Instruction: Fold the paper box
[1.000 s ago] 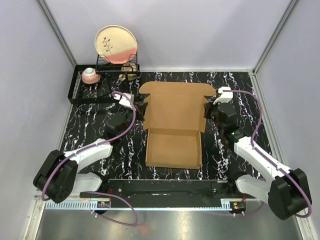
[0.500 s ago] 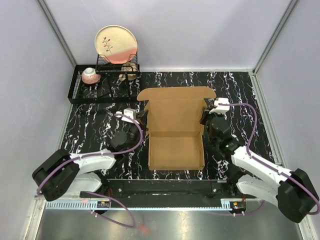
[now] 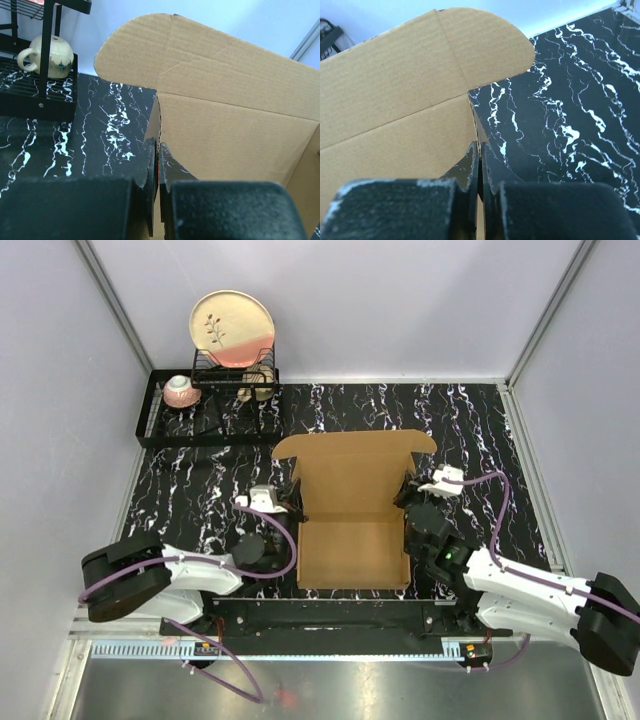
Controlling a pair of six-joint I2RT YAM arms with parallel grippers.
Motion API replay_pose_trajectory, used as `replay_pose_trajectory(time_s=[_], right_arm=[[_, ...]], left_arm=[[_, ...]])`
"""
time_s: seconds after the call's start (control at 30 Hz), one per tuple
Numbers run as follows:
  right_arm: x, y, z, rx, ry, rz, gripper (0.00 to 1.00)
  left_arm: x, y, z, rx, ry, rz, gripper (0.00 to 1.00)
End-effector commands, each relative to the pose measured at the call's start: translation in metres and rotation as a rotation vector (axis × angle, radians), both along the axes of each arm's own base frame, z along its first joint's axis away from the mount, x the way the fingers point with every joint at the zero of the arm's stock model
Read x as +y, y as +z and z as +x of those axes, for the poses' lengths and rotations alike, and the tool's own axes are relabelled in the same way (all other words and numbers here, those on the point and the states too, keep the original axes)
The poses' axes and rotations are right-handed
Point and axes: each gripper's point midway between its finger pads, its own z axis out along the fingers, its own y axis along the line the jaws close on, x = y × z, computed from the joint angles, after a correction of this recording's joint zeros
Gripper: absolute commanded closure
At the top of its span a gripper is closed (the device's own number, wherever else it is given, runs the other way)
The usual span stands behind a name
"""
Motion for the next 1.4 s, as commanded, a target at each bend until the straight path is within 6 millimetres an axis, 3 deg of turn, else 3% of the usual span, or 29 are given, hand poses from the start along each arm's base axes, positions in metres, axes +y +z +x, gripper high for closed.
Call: replay_pose_trajectory(time_s=[0.0,0.13,0.33,0.5,0.73,0.8,0.97,1.13,1.37], right_arm=[[0.009,-0.073,-0.029,0.171,0.076,-0.060,1.00],[0.005,-0.089,-0.040,0.199,0.075,-0.066,1.00],[0.010,-0.087,-0.041,0.163,0.091,-0.055,1.00],[0.019,-0.091,-0.031,0.130,0.082,-0.133,1.00],[0.041,-0.077,-0.023,0.103,0.131,-0.171,0.99],[0.045,-0.074,-0.026,0.130,0.151,-0.138,0.90],[0.032,-0.076,-0.042,0.195,0.167,-0.106,0.79],[0.016,-0.051,-0.052,0.177,0.147,0.006,0.59],[0.002,-0.025,-0.063,0.162,0.152,0.048,0.50]], left_arm=[[-0.017,0.006,-0.023,-0.003,-0.036,-0.166,1.00],[-0.028,0.000,-0.036,-0.006,-0.064,-0.143,1.00],[-0.034,-0.014,-0.037,-0.003,-0.086,-0.076,1.00],[-0.054,-0.005,-0.034,-0.060,-0.132,-0.001,1.00],[-0.051,0.007,-0.031,-0.109,-0.123,0.062,1.00],[-0.045,0.008,-0.034,-0.114,-0.131,0.059,0.99],[-0.030,-0.008,-0.043,-0.084,-0.130,0.083,0.98],[-0.030,-0.023,-0.051,-0.054,-0.132,0.118,0.98],[-0.037,-0.043,-0.052,-0.016,-0.114,0.170,0.98]])
